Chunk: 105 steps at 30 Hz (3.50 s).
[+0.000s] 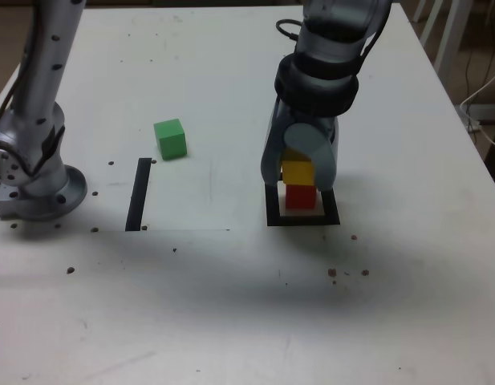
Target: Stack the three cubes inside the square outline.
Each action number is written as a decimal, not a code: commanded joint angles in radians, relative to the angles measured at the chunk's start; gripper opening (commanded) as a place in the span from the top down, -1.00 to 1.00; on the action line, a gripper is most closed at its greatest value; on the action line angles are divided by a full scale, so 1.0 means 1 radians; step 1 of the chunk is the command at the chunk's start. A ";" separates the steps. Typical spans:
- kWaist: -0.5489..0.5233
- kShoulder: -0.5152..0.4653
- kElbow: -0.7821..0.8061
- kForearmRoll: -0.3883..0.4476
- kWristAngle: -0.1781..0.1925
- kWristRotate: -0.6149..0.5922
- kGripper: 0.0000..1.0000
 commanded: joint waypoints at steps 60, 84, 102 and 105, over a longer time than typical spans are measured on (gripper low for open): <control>0.240 -0.396 0.491 -0.038 0.089 -0.079 -0.96; 0.490 -0.317 0.743 -0.263 0.099 0.003 -0.84; 0.503 -0.270 0.737 -0.302 0.099 0.019 0.39; 0.503 -0.270 0.737 -0.303 0.098 0.020 0.39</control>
